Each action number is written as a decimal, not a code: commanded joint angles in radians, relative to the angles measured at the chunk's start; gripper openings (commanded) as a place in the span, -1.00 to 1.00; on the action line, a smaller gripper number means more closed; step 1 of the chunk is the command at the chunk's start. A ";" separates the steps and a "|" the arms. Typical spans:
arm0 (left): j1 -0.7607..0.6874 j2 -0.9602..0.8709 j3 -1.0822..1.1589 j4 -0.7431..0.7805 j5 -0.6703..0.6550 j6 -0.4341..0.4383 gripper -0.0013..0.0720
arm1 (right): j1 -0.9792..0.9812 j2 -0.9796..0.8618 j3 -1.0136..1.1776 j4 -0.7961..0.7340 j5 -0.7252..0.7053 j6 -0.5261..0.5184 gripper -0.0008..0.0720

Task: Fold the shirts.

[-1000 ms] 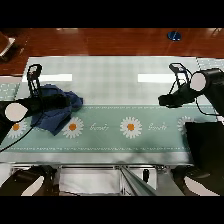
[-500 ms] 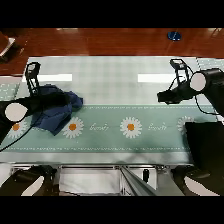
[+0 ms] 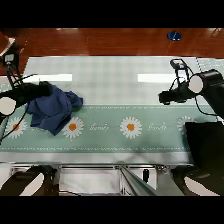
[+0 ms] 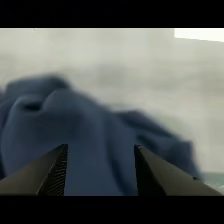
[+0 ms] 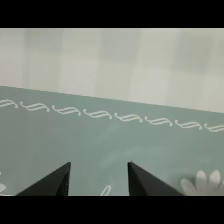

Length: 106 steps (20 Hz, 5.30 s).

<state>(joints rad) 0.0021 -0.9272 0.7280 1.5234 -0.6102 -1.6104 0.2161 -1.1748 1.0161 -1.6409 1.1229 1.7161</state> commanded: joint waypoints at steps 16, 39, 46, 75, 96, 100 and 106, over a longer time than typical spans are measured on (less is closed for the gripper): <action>0.072 -0.319 0.174 -0.426 -0.282 0.180 -0.91 | 0.002 0.023 -0.049 0.099 -0.033 0.019 0.15; -0.362 0.002 0.949 -0.917 -0.005 0.460 -0.92 | 0.002 0.669 -0.049 0.125 -0.053 0.064 0.15; -0.673 -0.038 0.679 -0.919 0.035 0.524 -0.92 | 0.002 0.668 -0.049 0.113 -0.054 0.066 0.15; 0.265 0.076 -0.431 -0.806 -0.611 0.294 0.41 | -0.765 0.373 -0.439 0.533 -0.085 -0.233 0.15; -0.164 -0.264 -0.333 -1.098 -0.210 0.459 -0.91 | -0.103 0.157 -0.506 0.639 -0.166 -0.161 0.15; -0.164 -0.264 -0.333 -1.097 -0.220 0.459 -0.91 | -0.023 0.047 -0.504 0.832 -0.216 -0.234 0.15; -0.165 -0.264 -0.333 -1.098 -0.225 0.458 -0.91 | 0.109 -0.017 -0.504 0.959 -0.269 -0.262 0.15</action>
<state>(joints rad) -0.1623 -1.1912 0.3939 0.4286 -0.8288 -1.1542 0.2626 -1.1584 0.5114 -0.7696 0.8841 1.4788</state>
